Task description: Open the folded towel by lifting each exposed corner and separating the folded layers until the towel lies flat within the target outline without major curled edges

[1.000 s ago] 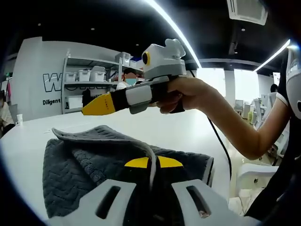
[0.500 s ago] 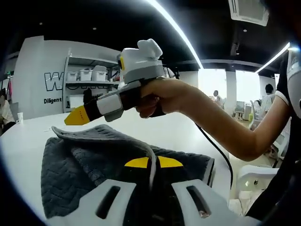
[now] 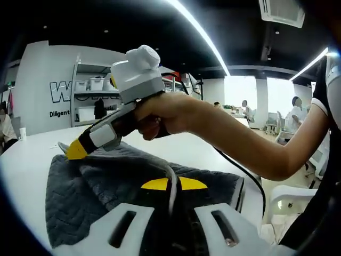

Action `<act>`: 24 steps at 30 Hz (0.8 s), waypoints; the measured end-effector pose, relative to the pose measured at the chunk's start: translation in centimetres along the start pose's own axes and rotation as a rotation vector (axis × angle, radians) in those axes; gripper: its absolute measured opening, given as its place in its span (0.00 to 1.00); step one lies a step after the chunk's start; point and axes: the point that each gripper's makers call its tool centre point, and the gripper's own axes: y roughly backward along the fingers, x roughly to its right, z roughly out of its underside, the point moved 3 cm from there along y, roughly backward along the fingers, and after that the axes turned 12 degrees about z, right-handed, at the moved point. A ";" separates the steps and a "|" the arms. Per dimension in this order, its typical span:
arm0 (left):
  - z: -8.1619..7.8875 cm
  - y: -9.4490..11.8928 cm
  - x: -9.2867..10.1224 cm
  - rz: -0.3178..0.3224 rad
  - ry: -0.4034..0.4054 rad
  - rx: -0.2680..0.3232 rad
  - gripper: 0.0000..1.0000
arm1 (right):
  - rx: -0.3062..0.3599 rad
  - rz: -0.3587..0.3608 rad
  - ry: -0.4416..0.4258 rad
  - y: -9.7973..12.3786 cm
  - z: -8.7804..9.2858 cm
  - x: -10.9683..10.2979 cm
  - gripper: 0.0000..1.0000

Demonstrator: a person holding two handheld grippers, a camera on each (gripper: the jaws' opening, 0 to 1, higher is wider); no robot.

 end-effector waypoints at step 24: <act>0.3 -0.3 0.1 0.000 0.007 -0.008 0.04 | -0.024 0.088 0.037 0.2 1.6 1.1 0.18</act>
